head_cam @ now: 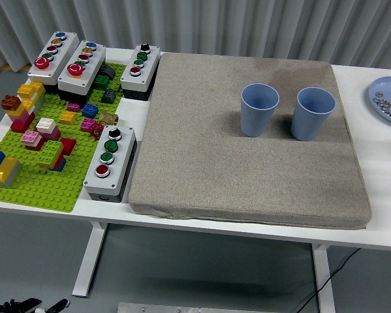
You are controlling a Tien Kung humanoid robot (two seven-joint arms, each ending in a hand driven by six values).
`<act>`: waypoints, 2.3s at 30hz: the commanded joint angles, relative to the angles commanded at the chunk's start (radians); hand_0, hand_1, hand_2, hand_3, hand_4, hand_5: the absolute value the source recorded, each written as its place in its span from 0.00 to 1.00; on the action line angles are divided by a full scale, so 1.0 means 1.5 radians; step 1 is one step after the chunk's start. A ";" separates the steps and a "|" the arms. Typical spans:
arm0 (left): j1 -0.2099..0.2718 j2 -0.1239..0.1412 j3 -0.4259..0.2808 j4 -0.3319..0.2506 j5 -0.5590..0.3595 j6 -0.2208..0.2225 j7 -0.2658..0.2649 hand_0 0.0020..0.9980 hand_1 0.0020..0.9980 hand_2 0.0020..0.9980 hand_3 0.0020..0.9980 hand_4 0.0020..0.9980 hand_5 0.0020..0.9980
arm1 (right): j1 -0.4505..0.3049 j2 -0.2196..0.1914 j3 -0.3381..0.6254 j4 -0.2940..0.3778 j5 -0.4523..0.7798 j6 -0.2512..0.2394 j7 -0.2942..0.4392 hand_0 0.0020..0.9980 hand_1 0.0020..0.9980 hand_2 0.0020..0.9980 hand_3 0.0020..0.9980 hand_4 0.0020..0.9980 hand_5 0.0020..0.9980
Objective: Pick cup pour cup place
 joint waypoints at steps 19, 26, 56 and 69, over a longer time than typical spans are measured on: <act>0.002 -0.002 -0.020 0.000 0.013 0.004 -0.002 0.78 0.77 0.82 0.68 0.51 1.00 | -0.002 0.008 0.011 0.003 -0.023 0.002 -0.005 0.91 0.80 0.82 0.79 0.83 1.00; 0.004 -0.003 -0.033 0.000 0.019 0.007 -0.001 0.78 0.77 0.82 0.68 0.51 1.00 | -0.002 0.010 0.012 0.004 -0.031 0.005 -0.012 0.92 0.81 0.82 0.79 0.83 1.00; 0.012 -0.003 -0.026 0.000 0.000 0.010 -0.004 0.78 0.77 0.82 0.69 0.51 1.00 | -0.002 0.017 0.002 0.010 -0.047 0.008 -0.022 0.92 0.81 0.82 0.80 0.84 0.95; 0.007 -0.003 -0.033 0.000 0.010 0.008 -0.002 0.78 0.77 0.82 0.69 0.51 1.00 | -0.001 0.012 0.010 0.010 -0.047 0.009 -0.023 0.92 0.81 0.83 0.80 0.85 0.90</act>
